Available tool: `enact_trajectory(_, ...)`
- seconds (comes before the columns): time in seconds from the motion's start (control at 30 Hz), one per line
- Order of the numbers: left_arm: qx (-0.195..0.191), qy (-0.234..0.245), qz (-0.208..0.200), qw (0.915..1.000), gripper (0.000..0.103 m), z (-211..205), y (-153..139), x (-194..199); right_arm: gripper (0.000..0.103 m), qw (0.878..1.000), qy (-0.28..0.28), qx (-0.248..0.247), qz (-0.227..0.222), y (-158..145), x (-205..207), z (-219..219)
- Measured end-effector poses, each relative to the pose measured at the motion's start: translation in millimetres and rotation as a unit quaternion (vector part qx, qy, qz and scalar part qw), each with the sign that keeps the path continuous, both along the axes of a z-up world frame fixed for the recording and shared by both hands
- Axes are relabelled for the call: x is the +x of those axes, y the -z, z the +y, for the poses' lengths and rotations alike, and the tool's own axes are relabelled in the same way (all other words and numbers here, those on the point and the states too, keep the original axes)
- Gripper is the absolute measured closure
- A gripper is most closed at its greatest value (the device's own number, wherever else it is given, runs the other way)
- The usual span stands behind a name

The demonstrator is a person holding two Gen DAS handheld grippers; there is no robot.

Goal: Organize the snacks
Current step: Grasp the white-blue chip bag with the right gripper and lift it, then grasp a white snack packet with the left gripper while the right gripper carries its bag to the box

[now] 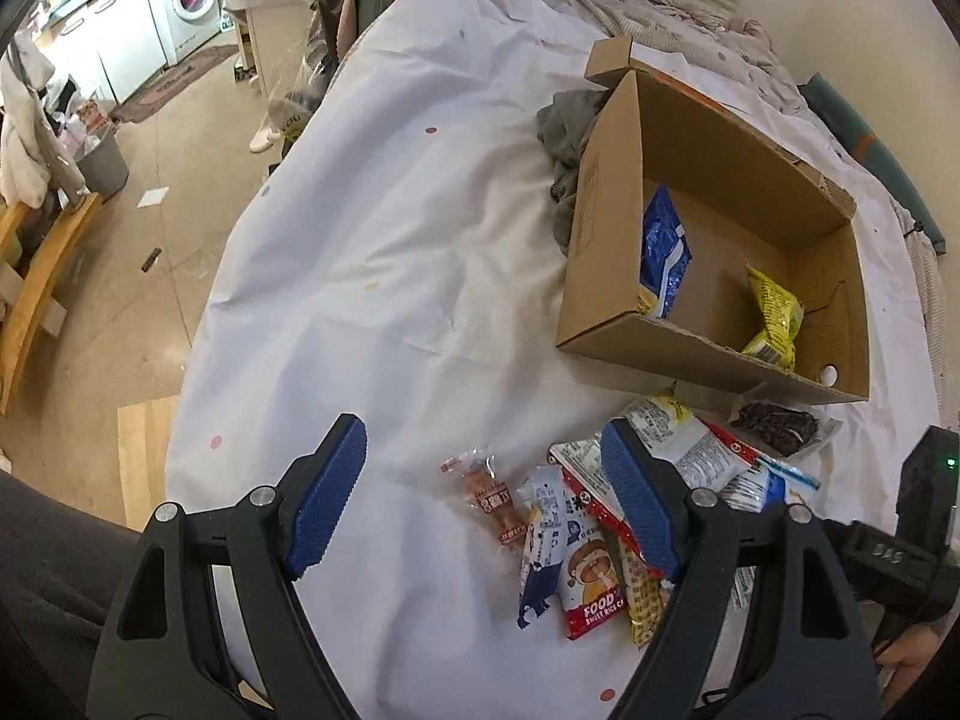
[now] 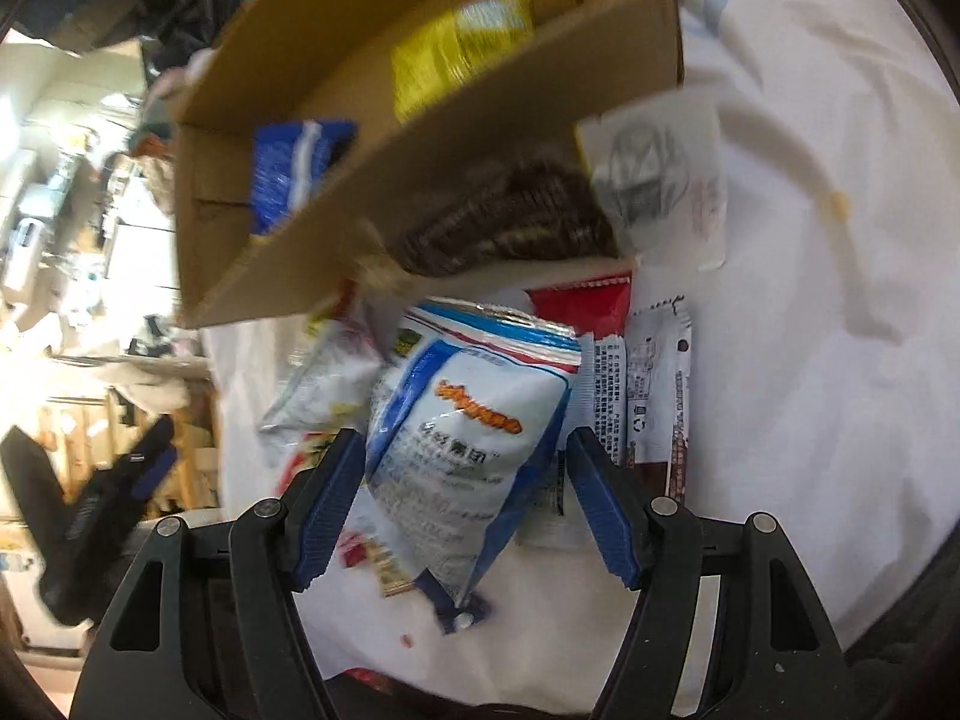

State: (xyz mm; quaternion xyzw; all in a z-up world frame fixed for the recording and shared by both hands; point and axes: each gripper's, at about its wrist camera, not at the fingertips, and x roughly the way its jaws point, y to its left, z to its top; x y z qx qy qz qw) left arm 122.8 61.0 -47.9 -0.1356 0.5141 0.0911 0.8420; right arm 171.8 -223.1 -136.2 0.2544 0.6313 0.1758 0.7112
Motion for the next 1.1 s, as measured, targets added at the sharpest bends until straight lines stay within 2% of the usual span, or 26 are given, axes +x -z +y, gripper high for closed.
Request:
enact_trajectory(0.07,-0.001,0.0,0.003,1.0,0.025,0.1,1.8,0.7,0.033,1.0,-0.011,-0.005,-0.014,-4.4,2.8,7.4)
enact_trajectory(0.13,-0.005,-0.001,0.007,1.0,0.025,-0.1,4.2,0.8,0.039,1.0,-0.014,-0.004,-0.014,-4.0,3.7,10.7)
enact_trajectory(0.17,-0.006,-0.001,0.009,0.9999,0.025,-0.7,5.4,0.9,0.05,1.0,-0.015,0.004,-0.013,-3.2,3.4,11.7)
enact_trajectory(0.2,-0.006,0.0,0.01,0.9999,0.025,-1.0,6.2,1.3,0.053,1.0,-0.021,0.008,-0.012,-3.0,3.4,13.6)
enact_trajectory(0.3,-0.004,0.003,0.013,0.9999,0.025,-3.1,7.3,2.3,0.058,0.999,-0.035,0.0,-0.038,-13.7,-1.6,14.7)
enact_trajectory(0.5,-0.013,-0.004,0.011,0.9999,0.025,5.9,6.4,-1.0,0.06,0.995,-0.038,0.005,-0.097,-50.9,-21.2,-2.9)
enact_trajectory(0.6,-0.018,-0.008,0.019,0.9996,0.028,8.0,11.5,-1.5,0.06,0.985,0.006,0.05,-0.164,-76.9,-32.6,-24.9)
enact_trajectory(0.67,-0.033,-0.003,0.031,0.999,0.037,6.1,16.9,0.2,0.06,0.974,0.043,0.088,-0.206,-91.3,-39.1,-41.3)
enact_trajectory(0.7,-0.038,0.002,0.037,0.9986,0.04,3.6,19.9,1.4,0.06,0.971,0.055,0.099,-0.211,-93.2,-39.6,-46.2)
enact_trajectory(0.73,-0.042,0.01,0.044,0.9981,0.046,0.2,22.8,2.4,0.06,0.969,0.065,0.106,-0.212,-93.1,-39.1,-50.9)
enact_trajectory(0.8,-0.053,0.035,0.065,0.9958,0.05,-10.1,31.6,5.2,0.06,0.971,0.078,0.106,-0.198,-86.6,-34.5,-55.4)
enact_trajectory(0.87,-0.064,0.056,0.082,0.993,0.066,-19.1,39.2,5.3,0.06,0.976,0.086,0.101,-0.174,-75.2,-30.3,-55.5)
enact_trajectory(0.97,-0.056,0.088,0.113,0.988,0.071,-36.1,53.9,2.6,0.06,0.978,0.087,0.097,-0.162,-69.4,-27.8,-53.2)
enact_trajectory(1.1,-0.056,0.106,0.132,0.9839,0.076,-47.3,64.1,3.0,0.06,0.978,0.083,0.087,-0.172,-72.6,-27.9,-49.9)
